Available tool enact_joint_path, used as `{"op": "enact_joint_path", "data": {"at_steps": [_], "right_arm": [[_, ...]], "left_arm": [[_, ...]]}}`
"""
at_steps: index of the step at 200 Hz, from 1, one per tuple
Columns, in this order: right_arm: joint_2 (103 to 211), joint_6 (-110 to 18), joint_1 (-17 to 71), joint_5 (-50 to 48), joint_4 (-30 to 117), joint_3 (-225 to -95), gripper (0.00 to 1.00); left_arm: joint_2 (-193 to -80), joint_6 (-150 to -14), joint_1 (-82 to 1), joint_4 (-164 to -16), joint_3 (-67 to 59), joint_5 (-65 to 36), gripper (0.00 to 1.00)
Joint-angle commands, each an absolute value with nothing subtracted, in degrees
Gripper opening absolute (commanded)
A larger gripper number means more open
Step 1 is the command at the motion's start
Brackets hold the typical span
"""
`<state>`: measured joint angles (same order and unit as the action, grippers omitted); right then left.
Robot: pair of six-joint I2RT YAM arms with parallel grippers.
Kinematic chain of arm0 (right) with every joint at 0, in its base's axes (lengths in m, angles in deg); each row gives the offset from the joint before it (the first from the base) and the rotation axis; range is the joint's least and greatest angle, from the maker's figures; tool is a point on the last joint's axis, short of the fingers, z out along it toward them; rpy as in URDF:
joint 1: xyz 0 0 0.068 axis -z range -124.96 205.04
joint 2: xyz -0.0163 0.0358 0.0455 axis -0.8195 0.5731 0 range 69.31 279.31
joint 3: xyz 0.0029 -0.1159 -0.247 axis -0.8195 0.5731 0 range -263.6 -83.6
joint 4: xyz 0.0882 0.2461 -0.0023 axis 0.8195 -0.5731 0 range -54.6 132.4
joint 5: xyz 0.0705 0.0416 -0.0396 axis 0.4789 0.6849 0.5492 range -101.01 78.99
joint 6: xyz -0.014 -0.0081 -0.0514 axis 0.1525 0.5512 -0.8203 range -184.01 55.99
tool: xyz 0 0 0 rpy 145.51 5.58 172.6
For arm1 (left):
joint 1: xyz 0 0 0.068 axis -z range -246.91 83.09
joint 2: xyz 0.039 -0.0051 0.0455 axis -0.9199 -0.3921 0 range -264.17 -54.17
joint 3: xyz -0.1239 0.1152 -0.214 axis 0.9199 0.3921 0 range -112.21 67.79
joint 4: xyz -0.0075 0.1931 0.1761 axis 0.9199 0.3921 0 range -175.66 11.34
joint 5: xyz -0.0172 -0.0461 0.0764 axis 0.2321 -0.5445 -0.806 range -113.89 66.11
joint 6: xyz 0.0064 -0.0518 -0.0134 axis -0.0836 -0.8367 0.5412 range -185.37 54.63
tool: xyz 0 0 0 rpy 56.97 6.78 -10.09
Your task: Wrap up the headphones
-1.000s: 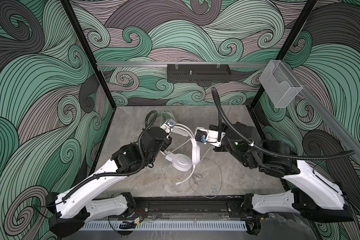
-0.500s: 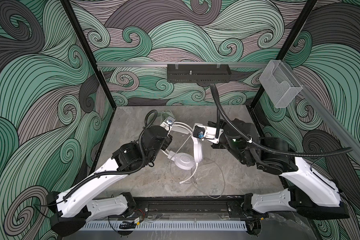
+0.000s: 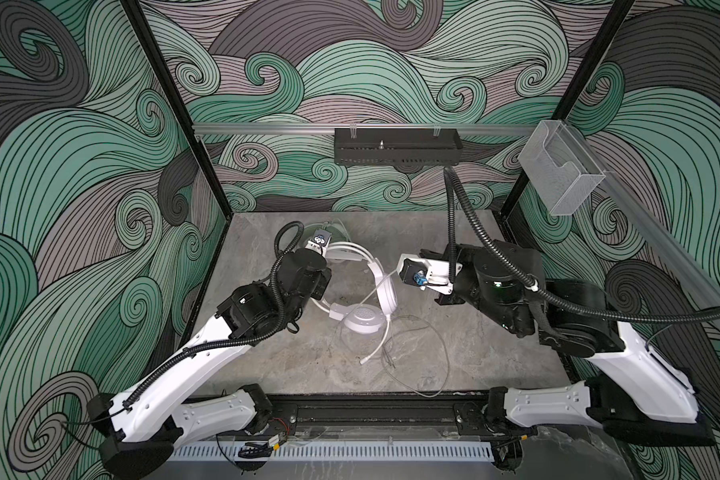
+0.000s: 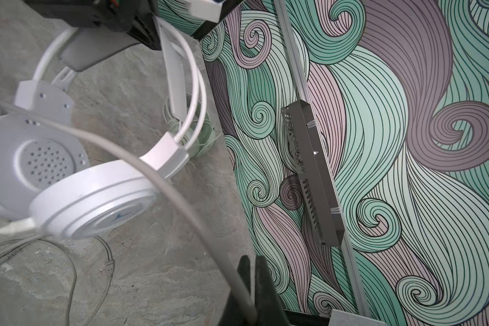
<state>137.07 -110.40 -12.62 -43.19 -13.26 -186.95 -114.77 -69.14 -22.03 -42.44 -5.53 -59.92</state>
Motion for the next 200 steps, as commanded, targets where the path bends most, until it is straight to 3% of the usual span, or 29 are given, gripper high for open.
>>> {"op": "enact_joint_path", "data": {"at_steps": [1,74,107,137,159,200], "right_arm": [[133.7,-109.8,-13.1,-37.6,-12.4,-186.0,0.00],[127.4,-107.2,-13.0,-35.4,-10.1,-182.3,0.00],[127.8,-107.1,-11.4,-50.5,-9.5,-179.2,0.00],[130.0,-106.1,-4.3,-51.0,-8.5,-183.7,0.00],[134.1,-105.2,1.9,-47.4,-8.5,-189.2,0.00],[141.9,-106.5,2.4,-37.1,-6.0,-198.8,0.00]], "left_arm": [[-115.2,-75.7,-27.1,-40.7,-7.4,-62.4,0.00],[-117.2,-81.0,-42.9,-36.6,-10.1,-63.4,0.00],[-117.0,-81.8,-48.3,-35.2,-11.5,-63.2,0.00],[-113.9,-74.9,-49.7,-40.1,-7.0,-57.0,0.00],[-111.8,-68.3,-49.7,-43.1,-4.1,-46.0,0.00],[-111.5,-68.0,-48.9,-42.8,-1.9,-30.6,0.00]]}}
